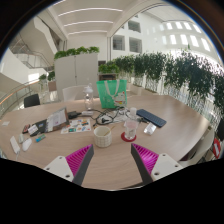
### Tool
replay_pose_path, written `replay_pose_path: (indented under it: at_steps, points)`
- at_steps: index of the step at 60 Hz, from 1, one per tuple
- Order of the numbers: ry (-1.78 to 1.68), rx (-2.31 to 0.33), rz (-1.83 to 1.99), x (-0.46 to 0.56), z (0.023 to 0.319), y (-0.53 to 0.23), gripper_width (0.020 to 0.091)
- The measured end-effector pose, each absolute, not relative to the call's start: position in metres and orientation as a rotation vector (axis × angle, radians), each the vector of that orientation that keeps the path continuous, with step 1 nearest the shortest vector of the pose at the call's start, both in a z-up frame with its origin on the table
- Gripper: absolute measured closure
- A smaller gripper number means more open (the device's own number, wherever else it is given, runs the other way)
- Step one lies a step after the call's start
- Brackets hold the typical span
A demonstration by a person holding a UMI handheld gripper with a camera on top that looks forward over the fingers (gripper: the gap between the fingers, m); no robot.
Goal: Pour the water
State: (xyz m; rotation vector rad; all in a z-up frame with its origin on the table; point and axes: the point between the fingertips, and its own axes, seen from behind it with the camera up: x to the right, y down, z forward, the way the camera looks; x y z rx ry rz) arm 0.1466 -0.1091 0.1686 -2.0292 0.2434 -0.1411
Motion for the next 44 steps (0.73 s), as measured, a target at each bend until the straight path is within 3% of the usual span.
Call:
replay_pose_path:
  at_steps: [16,29,44]
  points:
    - [0.145,-2.047,-0.046,0.001,0.223,-0.207,0.0262]
    - [0.086,-2.036,-0.018,-0.048,0.263,-0.25,0.0262]
    - [-0.008,-2.066,0.045,-0.04,0.255,-0.269,0.0264]
